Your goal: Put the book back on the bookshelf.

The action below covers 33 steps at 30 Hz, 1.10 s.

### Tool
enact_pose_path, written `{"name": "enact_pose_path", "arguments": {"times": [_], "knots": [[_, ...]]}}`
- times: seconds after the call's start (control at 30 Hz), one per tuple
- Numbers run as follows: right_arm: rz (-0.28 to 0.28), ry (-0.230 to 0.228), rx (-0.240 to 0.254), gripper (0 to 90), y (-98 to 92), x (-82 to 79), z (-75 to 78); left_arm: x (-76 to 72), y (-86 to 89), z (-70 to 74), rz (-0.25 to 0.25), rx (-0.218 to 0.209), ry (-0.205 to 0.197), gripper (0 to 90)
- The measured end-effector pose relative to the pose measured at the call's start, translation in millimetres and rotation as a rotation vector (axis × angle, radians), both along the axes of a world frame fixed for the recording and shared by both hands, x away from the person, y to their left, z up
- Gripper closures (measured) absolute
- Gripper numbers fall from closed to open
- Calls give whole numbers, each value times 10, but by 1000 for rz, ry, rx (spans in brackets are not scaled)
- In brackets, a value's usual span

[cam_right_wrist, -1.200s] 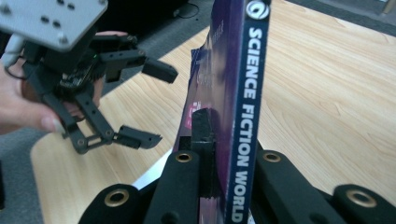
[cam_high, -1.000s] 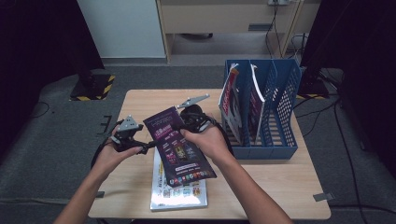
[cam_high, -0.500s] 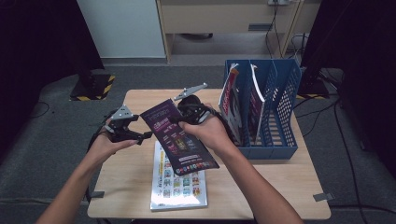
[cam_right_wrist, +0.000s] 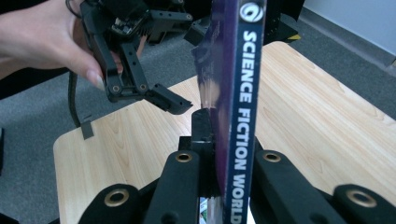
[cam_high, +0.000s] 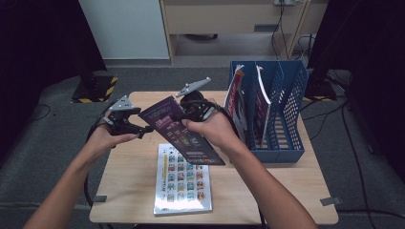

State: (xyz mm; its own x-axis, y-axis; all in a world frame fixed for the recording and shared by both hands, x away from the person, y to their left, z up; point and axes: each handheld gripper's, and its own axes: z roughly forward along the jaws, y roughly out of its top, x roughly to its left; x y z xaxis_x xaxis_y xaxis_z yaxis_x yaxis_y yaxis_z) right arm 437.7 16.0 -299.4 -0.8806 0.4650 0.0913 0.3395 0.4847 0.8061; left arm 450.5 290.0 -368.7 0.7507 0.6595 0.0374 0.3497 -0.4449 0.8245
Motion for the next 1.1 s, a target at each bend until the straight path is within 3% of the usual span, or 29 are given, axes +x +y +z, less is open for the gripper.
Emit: {"name": "enact_pose_path", "arguments": {"times": [0.77, 0.9, 1.1], "knots": [[56, -29, -23, 842, 66, -90, 191, 5, -43, 222, -103, -9, 9, 68], [58, -37, -21, 842, 80, -98, 227, 4, -54, 212, -124, 11, 22, 121], [57, -42, -27, 842, 89, -98, 248, 10, -43, 220, -145, 7, 31, 231]]}}
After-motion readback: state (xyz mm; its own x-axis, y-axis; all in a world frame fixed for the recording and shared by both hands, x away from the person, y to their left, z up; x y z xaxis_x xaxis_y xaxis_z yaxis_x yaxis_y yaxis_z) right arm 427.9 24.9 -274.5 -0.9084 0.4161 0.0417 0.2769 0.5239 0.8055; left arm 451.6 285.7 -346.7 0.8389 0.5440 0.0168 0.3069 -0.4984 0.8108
